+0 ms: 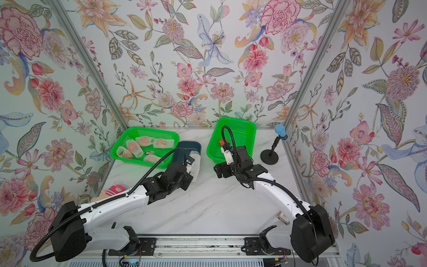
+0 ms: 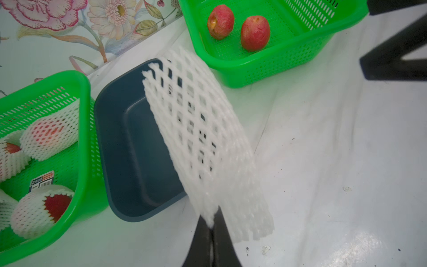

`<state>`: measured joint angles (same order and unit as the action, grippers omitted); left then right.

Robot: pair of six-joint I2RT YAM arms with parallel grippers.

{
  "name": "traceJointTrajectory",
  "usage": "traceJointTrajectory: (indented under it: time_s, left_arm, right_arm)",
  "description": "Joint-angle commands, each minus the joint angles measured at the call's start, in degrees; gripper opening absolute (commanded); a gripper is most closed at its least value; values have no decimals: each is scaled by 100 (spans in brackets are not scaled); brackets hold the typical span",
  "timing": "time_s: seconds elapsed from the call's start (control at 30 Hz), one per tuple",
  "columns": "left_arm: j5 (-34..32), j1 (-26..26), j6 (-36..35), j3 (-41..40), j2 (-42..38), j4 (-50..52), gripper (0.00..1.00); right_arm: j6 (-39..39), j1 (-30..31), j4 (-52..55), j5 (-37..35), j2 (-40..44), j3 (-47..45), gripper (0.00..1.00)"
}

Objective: Remove foam nets from apples
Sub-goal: Place the foam net into the storage box.

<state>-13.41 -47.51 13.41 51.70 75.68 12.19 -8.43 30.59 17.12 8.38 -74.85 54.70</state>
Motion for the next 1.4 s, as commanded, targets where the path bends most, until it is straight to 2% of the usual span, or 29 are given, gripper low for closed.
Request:
traceJointTrajectory:
  time_s: [0.0,0.13,0.3,0.43,0.53,0.6,0.67,0.7,0.77,0.83,0.87,1.07,1.3,1.37]
  left_arm:
    - [-255,292,-214,351,214,222,0]
    - [-425,623,-301,669,648,243,0]
    - [-652,936,-409,1290,1625,336,0]
    - [-568,1128,-435,1720,2253,355,0]
    - [-331,1237,-453,1956,2592,385,18]
    - [-171,1295,-428,2085,2751,464,34]
    - [37,1327,-423,2133,2823,501,45]
    - [149,1352,-416,2125,2821,495,54]
    - [435,1384,-393,2043,2751,414,80]
    - [902,1462,-368,1909,2611,286,97]
    - [1134,1507,-335,1809,2508,192,99]
    - [1978,1695,-295,1482,2139,-100,99]
    - [2335,2000,-4,1103,1771,-528,99]
    - [2152,2052,15,1105,1752,-461,99]
  right_arm:
    - [-89,120,-160,-45,76,-134,92]
    - [-93,240,-231,-42,25,-171,93]
    - [-80,307,-336,-52,-76,-170,92]
    - [-49,333,-366,-35,-226,-123,92]
    - [-5,342,-394,-22,-336,-92,92]
    - [29,342,-393,-32,-420,-67,92]
    - [62,342,-402,-37,-492,-34,92]
    - [69,342,-414,-30,-520,-26,92]
    - [87,342,-482,4,-605,-12,92]
    - [94,342,-546,51,-685,7,92]
    - [97,342,-557,69,-731,28,92]
    - [87,351,-653,137,-876,81,92]
    - [87,356,-679,137,-849,19,92]
    - [87,360,-674,128,-820,-12,92]
